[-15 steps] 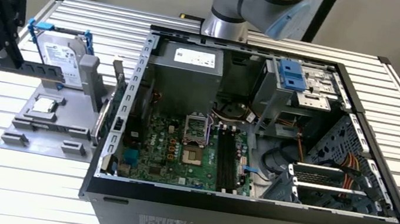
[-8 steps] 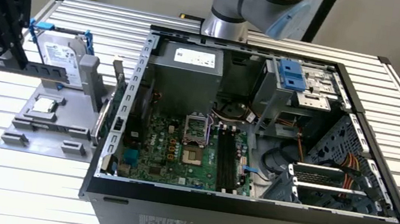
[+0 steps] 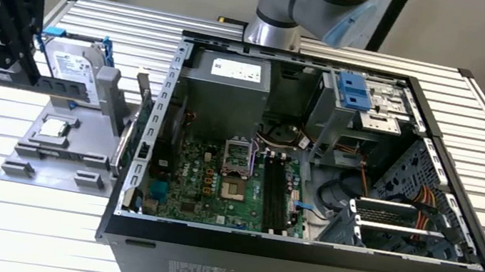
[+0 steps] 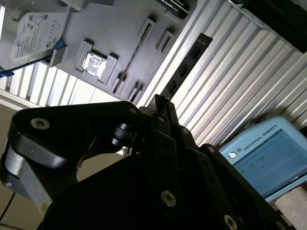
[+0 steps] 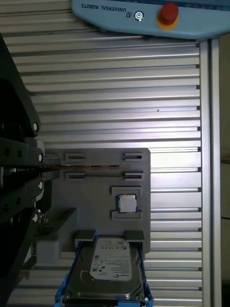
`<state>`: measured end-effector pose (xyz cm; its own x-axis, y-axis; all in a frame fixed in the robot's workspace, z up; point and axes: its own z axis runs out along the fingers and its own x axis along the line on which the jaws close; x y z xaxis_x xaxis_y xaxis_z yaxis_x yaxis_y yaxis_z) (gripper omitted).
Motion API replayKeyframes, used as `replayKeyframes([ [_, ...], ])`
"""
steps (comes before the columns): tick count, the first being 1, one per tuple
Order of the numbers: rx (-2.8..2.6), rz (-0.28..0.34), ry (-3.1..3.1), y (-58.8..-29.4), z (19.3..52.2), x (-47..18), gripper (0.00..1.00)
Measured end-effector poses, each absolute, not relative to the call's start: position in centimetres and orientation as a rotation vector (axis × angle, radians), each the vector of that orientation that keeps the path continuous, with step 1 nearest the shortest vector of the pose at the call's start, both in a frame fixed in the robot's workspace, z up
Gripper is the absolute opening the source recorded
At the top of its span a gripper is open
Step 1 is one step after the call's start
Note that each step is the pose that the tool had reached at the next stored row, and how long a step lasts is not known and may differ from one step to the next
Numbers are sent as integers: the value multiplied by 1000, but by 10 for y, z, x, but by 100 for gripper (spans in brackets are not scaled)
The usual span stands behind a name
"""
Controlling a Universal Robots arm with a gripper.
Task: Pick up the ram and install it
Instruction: 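Pick up the ram and move it above insertion slot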
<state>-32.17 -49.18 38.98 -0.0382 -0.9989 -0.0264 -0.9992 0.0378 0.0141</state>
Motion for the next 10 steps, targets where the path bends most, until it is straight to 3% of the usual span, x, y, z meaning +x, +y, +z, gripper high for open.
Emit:
replayKeyframes([
  [10, -2172, 45, 2256, -492, 390, -312, 0],
])
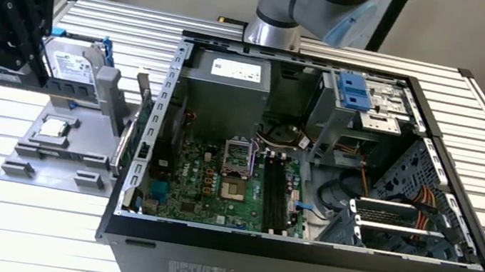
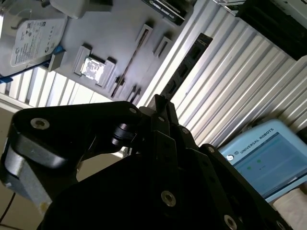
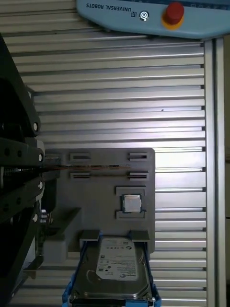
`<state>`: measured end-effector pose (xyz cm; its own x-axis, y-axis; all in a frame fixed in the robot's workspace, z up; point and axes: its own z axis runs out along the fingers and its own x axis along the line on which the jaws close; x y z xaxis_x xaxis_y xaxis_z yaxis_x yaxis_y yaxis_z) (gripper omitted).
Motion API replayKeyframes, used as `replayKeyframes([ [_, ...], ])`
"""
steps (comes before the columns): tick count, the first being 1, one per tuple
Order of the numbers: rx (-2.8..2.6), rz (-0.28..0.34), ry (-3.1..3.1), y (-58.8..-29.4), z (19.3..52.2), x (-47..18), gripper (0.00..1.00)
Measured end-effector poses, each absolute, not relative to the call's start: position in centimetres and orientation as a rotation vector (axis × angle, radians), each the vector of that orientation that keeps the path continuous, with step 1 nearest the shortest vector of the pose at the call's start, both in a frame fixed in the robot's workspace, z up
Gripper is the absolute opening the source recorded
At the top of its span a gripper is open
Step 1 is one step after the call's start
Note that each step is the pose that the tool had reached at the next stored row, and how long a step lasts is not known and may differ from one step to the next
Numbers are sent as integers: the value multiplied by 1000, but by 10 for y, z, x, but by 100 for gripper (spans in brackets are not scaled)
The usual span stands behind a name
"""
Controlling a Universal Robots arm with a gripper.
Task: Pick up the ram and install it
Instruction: 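Pick up the ram and move it above insertion slot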
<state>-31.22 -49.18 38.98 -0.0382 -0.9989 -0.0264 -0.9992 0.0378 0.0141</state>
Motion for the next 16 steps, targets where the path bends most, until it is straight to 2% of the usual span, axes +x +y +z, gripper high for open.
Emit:
replayKeyframes([
  [16, -2172, 45, 2256, -492, 390, -296, 0],
])
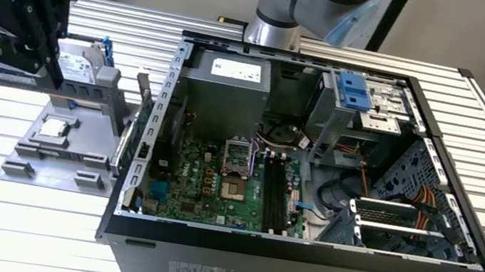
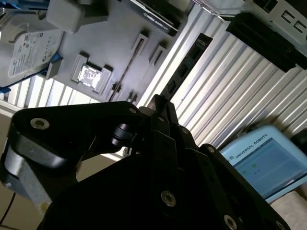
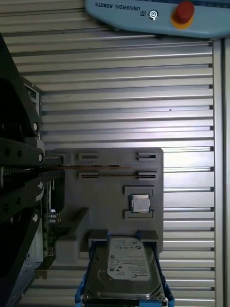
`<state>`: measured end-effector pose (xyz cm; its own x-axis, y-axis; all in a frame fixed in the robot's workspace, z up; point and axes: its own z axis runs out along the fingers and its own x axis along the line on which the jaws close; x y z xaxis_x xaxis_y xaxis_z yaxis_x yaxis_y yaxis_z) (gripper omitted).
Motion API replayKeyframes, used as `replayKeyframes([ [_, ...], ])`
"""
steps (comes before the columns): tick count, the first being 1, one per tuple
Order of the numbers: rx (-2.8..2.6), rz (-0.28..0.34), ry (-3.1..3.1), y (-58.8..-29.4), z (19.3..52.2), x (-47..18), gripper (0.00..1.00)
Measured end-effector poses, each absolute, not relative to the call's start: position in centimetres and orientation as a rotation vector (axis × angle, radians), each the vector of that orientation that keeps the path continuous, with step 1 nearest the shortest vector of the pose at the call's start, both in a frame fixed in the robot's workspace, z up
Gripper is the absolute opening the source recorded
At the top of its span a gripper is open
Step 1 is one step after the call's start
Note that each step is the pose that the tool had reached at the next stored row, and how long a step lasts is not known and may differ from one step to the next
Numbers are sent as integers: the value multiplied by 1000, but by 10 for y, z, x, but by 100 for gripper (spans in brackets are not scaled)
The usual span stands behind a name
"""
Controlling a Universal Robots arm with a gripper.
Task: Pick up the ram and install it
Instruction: 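Pick up the ram and move it above insertion slot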
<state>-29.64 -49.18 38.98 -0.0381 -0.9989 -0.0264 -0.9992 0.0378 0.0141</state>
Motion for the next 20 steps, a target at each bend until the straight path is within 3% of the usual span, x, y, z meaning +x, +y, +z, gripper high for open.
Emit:
replayKeyframes([
  [20, -2172, 45, 2256, -492, 390, -276, 0],
])
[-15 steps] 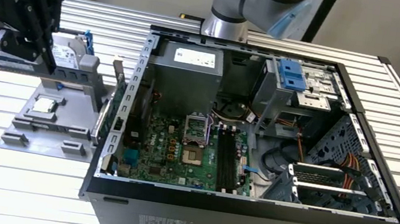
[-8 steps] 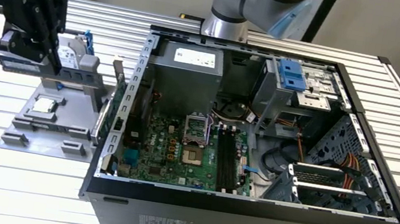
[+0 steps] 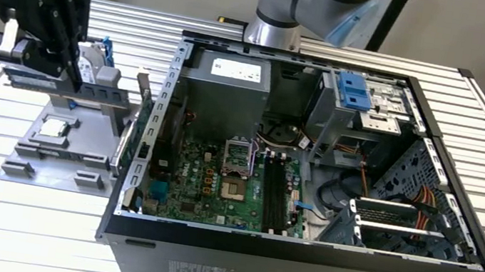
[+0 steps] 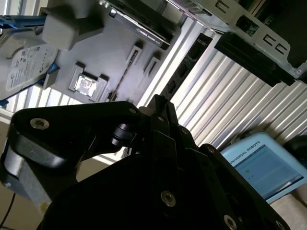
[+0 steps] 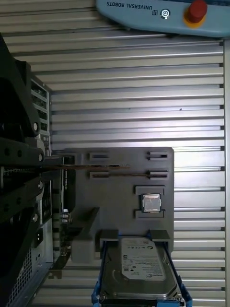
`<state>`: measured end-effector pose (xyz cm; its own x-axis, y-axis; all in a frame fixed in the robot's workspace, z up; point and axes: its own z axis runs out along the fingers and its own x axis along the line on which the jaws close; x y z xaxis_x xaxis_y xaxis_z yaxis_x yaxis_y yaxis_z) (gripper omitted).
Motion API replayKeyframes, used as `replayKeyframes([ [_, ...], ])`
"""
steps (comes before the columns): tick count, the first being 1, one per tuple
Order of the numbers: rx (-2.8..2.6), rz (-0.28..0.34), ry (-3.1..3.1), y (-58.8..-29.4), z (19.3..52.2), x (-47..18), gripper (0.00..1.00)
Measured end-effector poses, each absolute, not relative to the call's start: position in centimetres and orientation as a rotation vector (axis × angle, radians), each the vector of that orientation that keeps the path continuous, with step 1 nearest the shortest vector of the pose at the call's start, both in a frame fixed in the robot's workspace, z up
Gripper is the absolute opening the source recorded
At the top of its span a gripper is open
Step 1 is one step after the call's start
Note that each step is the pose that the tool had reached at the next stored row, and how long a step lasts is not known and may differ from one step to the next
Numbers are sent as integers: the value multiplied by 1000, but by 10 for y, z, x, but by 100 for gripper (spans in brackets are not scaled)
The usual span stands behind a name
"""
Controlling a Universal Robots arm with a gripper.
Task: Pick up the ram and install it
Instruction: 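Pick up the ram and move it above insertion slot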
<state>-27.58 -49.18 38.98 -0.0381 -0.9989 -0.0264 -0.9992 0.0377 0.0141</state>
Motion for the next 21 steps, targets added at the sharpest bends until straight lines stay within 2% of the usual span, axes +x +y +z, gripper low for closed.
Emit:
replayKeyframes([
  [21, -2172, 45, 2256, -492, 390, -255, 0],
])
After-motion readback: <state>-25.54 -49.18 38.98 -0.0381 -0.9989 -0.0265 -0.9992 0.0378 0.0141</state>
